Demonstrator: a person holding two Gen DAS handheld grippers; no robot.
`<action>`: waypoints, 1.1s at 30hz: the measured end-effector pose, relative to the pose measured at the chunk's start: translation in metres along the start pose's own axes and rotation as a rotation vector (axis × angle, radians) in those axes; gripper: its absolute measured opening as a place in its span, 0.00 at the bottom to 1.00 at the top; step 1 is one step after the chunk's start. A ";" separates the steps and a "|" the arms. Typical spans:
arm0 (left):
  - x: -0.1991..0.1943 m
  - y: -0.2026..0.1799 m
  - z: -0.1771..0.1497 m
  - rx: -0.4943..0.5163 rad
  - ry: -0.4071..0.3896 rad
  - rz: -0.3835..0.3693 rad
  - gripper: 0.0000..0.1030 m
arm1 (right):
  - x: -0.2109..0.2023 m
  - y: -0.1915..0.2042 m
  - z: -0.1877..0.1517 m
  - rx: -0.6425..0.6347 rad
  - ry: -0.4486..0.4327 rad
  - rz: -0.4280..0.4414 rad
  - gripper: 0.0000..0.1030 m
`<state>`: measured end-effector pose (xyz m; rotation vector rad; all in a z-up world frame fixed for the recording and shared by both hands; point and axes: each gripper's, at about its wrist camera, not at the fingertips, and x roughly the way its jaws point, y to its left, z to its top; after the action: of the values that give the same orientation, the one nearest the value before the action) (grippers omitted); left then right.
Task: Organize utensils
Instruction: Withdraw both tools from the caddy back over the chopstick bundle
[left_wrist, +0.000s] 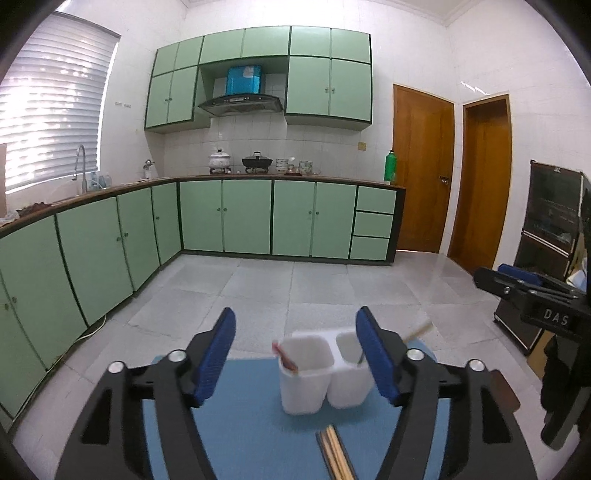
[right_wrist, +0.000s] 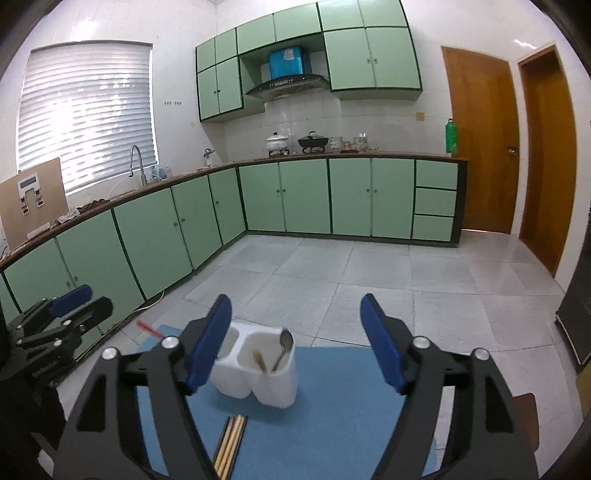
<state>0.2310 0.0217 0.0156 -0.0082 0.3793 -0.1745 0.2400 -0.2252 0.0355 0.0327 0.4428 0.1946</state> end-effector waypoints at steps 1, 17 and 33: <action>-0.006 0.000 -0.007 0.000 0.006 0.005 0.71 | -0.006 0.000 -0.006 -0.001 -0.002 -0.005 0.78; -0.043 -0.005 -0.160 -0.015 0.290 0.048 0.78 | -0.038 0.028 -0.179 0.085 0.248 -0.032 0.88; -0.039 0.008 -0.227 -0.019 0.460 0.079 0.79 | -0.030 0.071 -0.250 0.020 0.431 -0.002 0.88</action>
<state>0.1124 0.0415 -0.1816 0.0283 0.8386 -0.0930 0.0935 -0.1642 -0.1729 0.0093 0.8741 0.1951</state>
